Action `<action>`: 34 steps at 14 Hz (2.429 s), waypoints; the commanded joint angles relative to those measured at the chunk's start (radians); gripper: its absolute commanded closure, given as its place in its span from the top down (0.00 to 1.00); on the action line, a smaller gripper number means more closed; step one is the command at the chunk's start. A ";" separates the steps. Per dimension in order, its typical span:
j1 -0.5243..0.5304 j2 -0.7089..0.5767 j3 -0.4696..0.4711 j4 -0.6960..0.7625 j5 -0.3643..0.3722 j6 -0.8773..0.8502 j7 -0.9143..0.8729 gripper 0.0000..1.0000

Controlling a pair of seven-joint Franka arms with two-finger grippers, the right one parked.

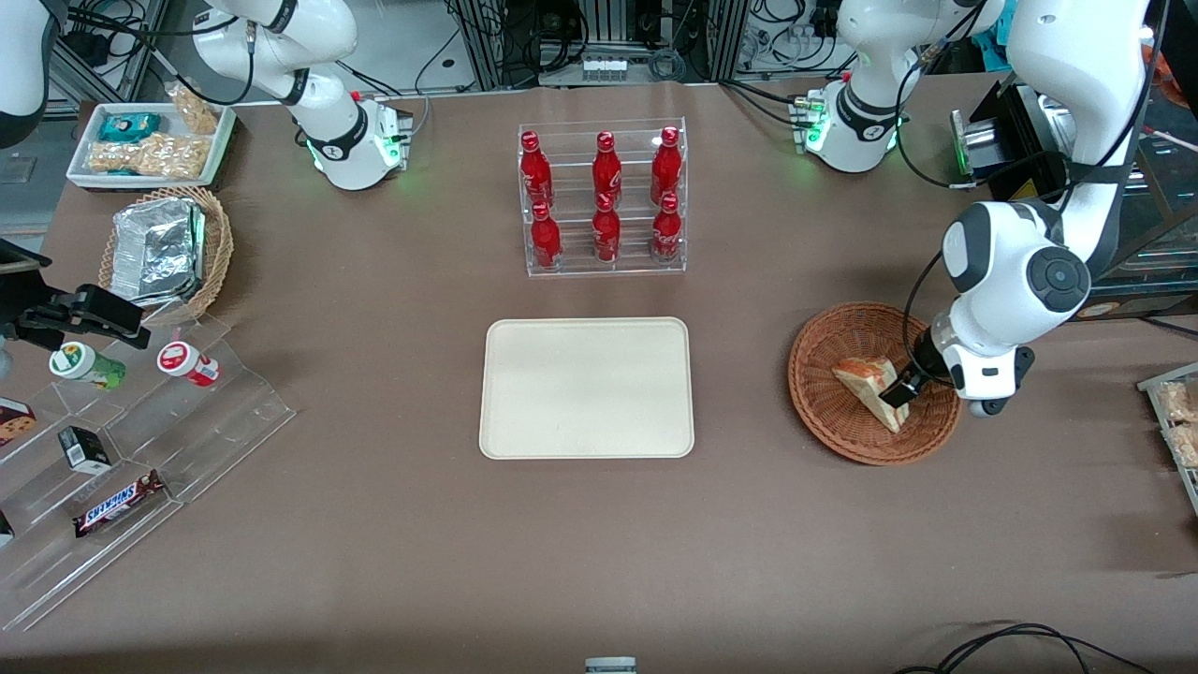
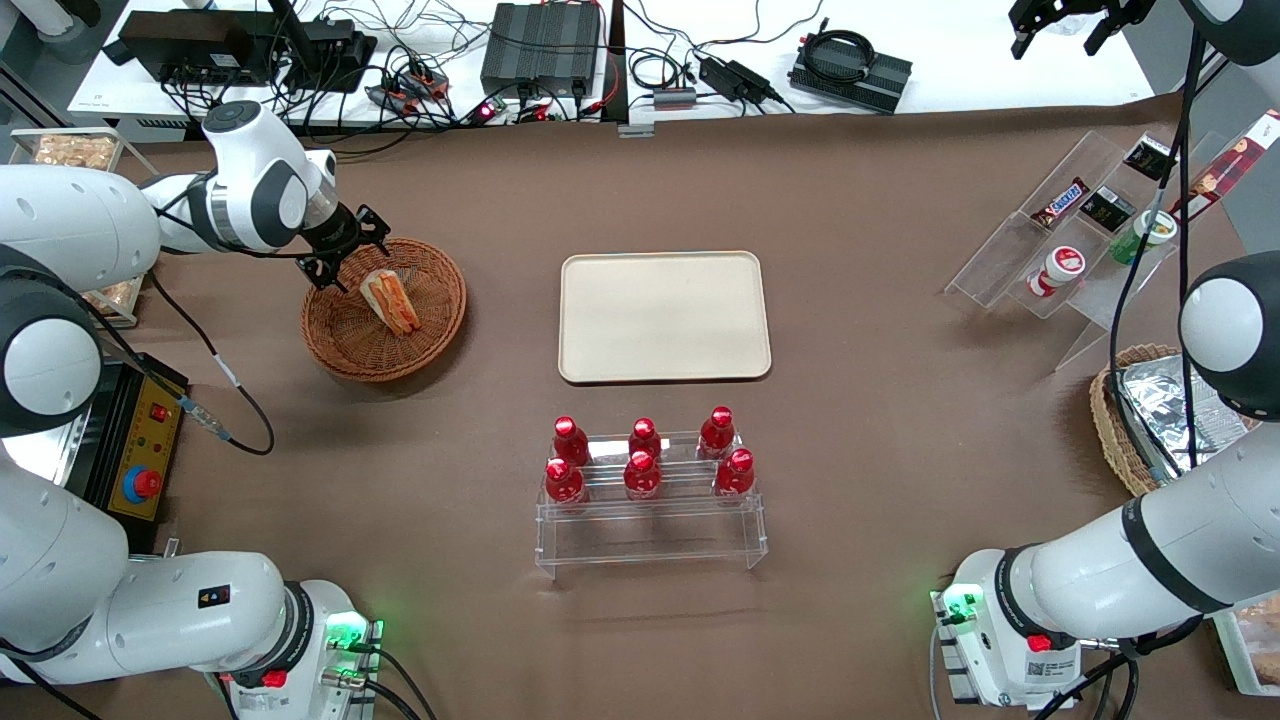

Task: Place sandwich from basket to tray
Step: 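Lift the sandwich and carry it over the cream tray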

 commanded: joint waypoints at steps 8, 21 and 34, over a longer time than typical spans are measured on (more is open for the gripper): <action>-0.001 0.041 -0.001 -0.004 0.003 -0.036 -0.026 0.11; -0.374 0.216 -0.036 0.445 0.009 -0.230 -0.167 0.00; -0.785 0.667 -0.034 1.012 0.231 -0.385 -0.113 0.10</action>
